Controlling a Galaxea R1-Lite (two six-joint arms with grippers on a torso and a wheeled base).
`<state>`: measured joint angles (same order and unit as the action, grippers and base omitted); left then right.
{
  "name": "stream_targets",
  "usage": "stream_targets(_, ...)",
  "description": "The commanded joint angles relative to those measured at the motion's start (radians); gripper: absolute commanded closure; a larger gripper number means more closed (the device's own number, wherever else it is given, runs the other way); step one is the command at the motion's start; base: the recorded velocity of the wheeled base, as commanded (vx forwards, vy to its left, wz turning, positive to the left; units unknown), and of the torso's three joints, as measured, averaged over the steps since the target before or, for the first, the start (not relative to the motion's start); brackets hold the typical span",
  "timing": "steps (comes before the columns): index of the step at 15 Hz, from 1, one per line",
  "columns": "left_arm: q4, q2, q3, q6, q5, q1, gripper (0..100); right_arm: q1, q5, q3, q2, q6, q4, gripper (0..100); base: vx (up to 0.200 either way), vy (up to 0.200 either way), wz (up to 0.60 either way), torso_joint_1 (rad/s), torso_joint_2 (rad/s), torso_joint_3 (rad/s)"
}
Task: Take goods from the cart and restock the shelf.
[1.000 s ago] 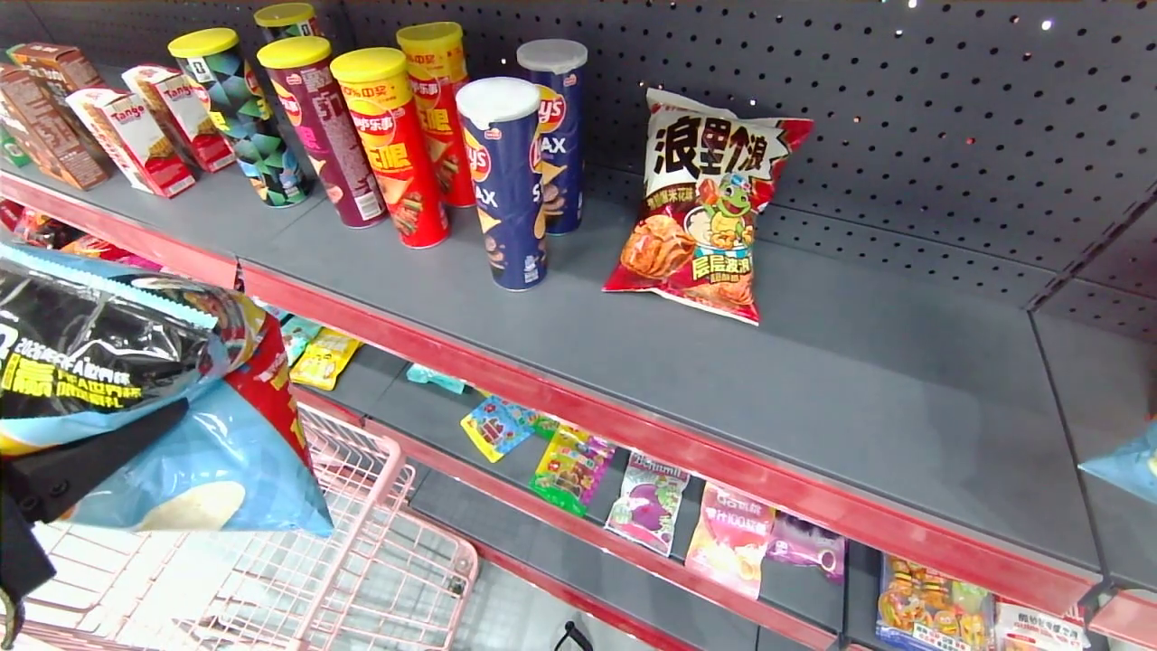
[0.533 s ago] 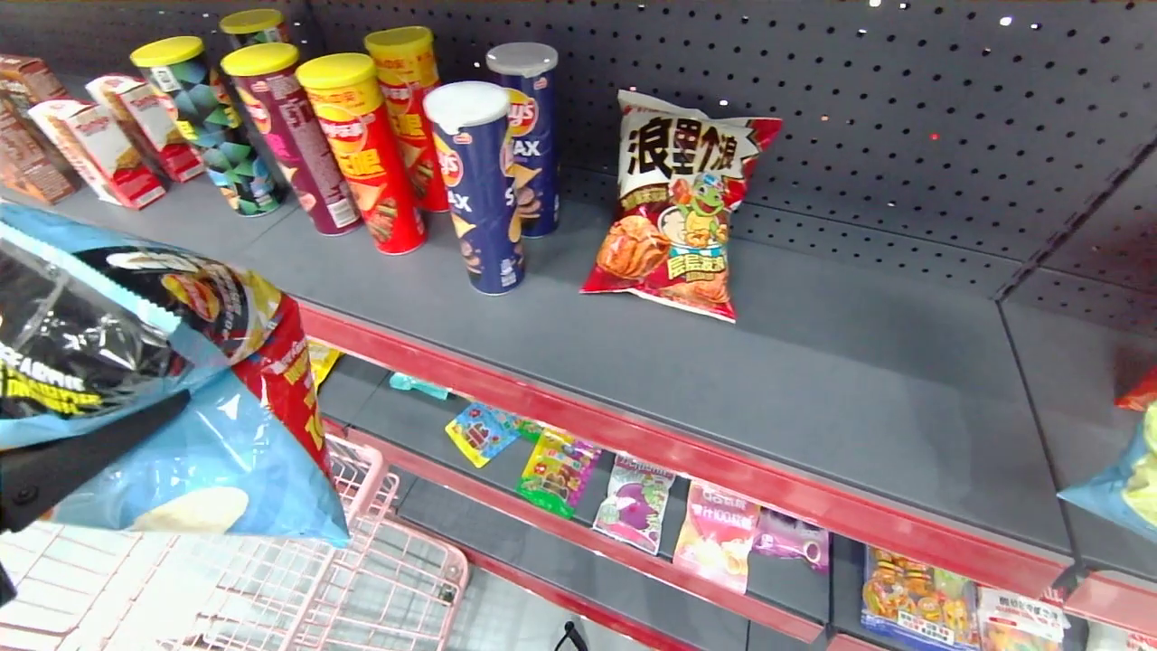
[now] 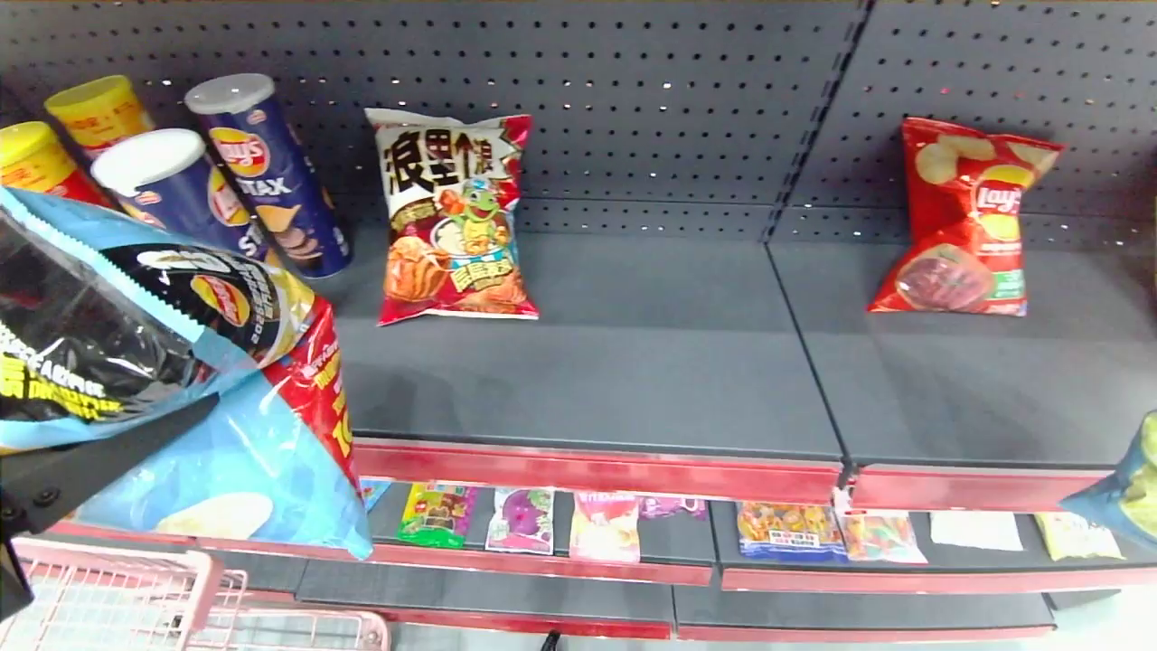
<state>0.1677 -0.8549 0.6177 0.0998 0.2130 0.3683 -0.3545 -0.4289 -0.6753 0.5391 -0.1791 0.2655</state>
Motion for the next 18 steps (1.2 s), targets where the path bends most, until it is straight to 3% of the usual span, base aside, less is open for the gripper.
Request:
stream_targets(1, 0.001, -0.012, 0.016, 0.0, 0.0, 0.001, 100, 0.0, -0.001, 0.003, 0.004, -0.002, 0.0, 100, 0.0, 0.0, -0.6, 0.002, 0.0, 0.002)
stream_targets(9, 0.01, -0.156, 0.103, 0.0, 0.016, 0.001, 100, 0.0, -0.001, 0.01, 0.028, 0.0, -0.002, 100, 0.0, 0.0, -0.6, 0.002, 0.0, 0.001)
stream_targets(13, 0.131, -0.375, 0.208, -0.014, -0.009, 0.0, 100, -0.001, 0.009, 0.007, 0.111, 0.003, -0.077, 100, 0.0, 0.0, -0.3, 0.001, 0.0, 0.002)
stream_targets(14, 0.154, -0.431, 0.238, -0.034, -0.057, -0.002, 100, -0.006, 0.009, 0.007, 0.136, 0.003, -0.101, 100, 0.0, 0.0, 0.0, 0.0, 0.0, 0.0)
stream_targets(16, 0.167, -0.524, 0.304, -0.144, -0.213, 0.0, 100, -0.009, 0.012, 0.005, 0.182, 0.007, -0.166, 100, 0.0, 0.0, 0.0, 0.0, 0.0, 0.0)
stream_targets(17, 0.165, -0.575, 0.346, -0.215, -0.314, -0.002, 100, -0.008, 0.013, 0.007, 0.194, 0.007, -0.183, 100, 0.0, 0.0, 0.0, 0.0, 0.0, 0.0)
stream_targets(18, 0.154, -0.605, 0.375, -0.253, -0.376, -0.003, 100, -0.009, 0.015, 0.007, 0.197, 0.007, -0.183, 100, 0.0, 0.0, 0.0, 0.0, 0.0, 0.0)
